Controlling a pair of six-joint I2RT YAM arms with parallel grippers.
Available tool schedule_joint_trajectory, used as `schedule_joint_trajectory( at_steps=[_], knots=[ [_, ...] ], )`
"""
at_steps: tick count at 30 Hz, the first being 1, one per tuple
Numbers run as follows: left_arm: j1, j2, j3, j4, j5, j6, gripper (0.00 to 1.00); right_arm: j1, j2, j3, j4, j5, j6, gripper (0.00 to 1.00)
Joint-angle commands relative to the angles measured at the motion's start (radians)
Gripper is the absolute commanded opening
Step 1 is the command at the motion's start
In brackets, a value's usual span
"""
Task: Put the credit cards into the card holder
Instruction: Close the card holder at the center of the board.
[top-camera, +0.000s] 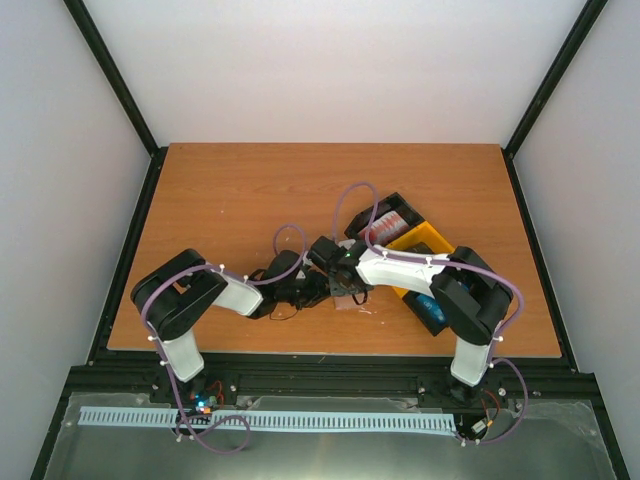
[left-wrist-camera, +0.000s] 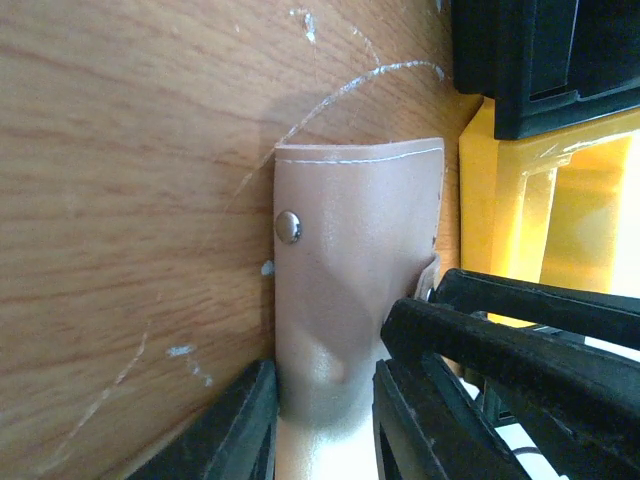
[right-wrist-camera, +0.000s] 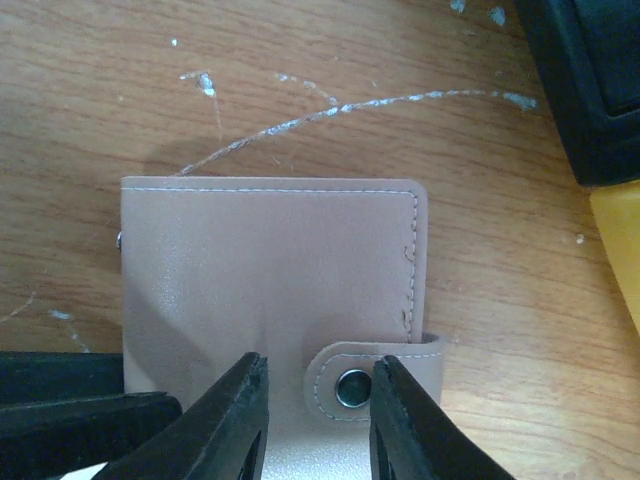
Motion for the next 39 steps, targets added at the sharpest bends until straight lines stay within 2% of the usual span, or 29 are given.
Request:
schedule_joint_trajectory(
  at_steps=[1, 8, 19, 24, 28, 33, 39],
  knots=[
    [-0.018, 0.084, -0.085, -0.271, -0.059, -0.027, 0.3, 0.016, 0.022, 0.024, -0.049, 0.073, 0.026, 0.3],
    [-0.017, 0.08, -0.103, -0.242, -0.046, -0.045, 0.3, 0.02, 0.035, 0.028, -0.063, 0.112, 0.039, 0.25],
    [-0.016, 0.078, -0.106, -0.226, -0.038, -0.047, 0.3, 0.021, -0.003, 0.019, -0.06, 0.131, 0.049, 0.03],
    [-0.016, 0.082, -0.103, -0.208, -0.026, -0.041, 0.3, 0.021, -0.034, -0.003, -0.059, 0.141, 0.065, 0.03],
    [-0.016, 0.078, -0.106, -0.178, -0.011, -0.032, 0.35, 0.021, -0.086, -0.039, -0.03, 0.135, 0.066, 0.03],
    [-0.016, 0.077, -0.108, -0.116, 0.019, -0.015, 0.42, -0.007, -0.199, -0.161, 0.158, 0.014, 0.021, 0.03],
    [-0.016, 0.102, -0.067, -0.143, 0.019, 0.006, 0.42, -0.055, -0.274, -0.257, 0.3, -0.098, -0.008, 0.03]
  ],
)
